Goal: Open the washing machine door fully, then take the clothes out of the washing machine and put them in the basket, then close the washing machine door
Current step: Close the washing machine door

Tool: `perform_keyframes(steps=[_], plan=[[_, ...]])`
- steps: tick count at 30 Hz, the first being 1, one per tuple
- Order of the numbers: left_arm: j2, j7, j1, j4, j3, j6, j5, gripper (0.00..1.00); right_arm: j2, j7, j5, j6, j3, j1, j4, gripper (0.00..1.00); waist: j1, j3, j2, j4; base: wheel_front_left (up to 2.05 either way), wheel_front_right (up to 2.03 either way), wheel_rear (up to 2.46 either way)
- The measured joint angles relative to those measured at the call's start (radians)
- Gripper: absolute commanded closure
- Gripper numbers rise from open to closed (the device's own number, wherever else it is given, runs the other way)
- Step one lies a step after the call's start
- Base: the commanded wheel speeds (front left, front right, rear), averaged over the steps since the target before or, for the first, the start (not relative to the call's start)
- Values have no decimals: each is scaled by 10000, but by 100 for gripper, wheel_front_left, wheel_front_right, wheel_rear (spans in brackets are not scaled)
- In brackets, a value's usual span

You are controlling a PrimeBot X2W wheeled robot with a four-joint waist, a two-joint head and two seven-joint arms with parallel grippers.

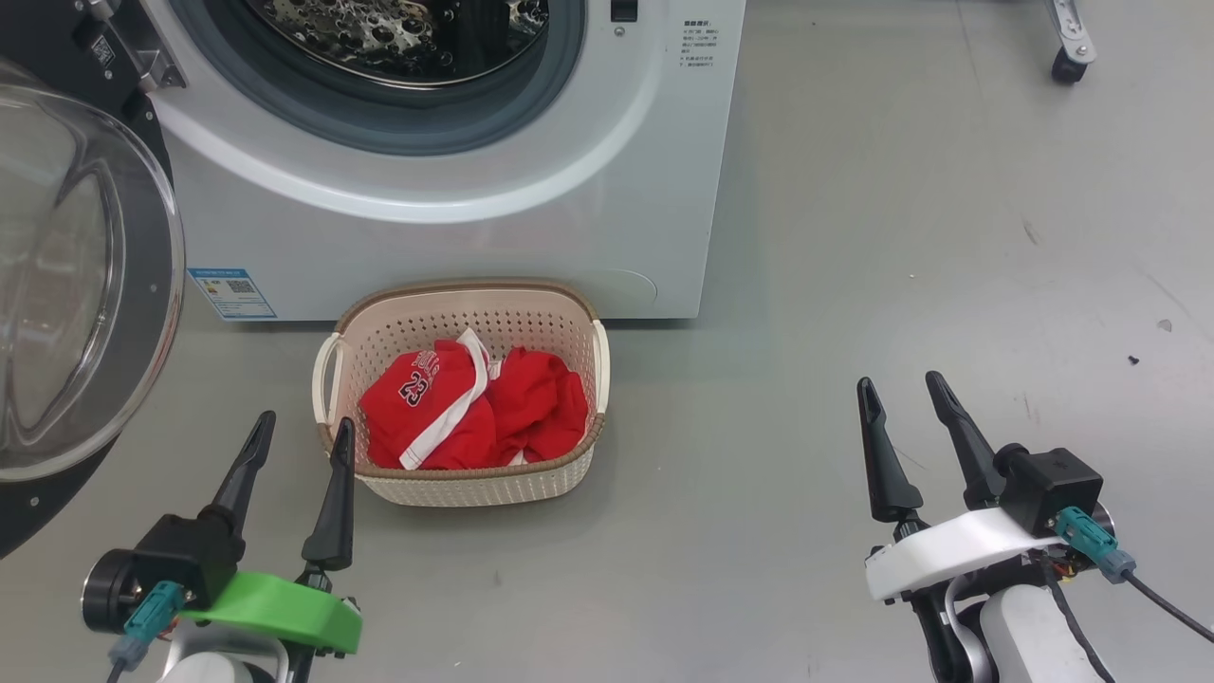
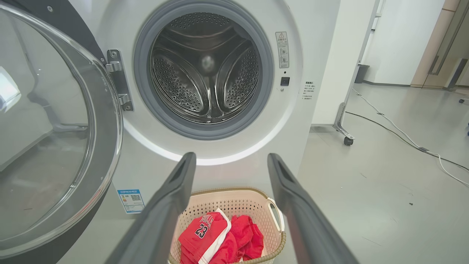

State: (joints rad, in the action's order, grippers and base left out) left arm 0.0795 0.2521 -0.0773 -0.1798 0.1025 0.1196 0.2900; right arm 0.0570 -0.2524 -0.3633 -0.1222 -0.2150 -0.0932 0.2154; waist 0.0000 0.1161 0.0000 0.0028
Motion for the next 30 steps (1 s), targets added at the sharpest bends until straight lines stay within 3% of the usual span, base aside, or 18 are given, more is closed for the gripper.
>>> perform_keyframes(steps=[30], plan=[[-38, 0, 0, 15, -38, 2, -58, 0, -2, 0, 0, 0, 54, -2, -2, 0, 0, 60, 0, -7, 0, 0, 0]])
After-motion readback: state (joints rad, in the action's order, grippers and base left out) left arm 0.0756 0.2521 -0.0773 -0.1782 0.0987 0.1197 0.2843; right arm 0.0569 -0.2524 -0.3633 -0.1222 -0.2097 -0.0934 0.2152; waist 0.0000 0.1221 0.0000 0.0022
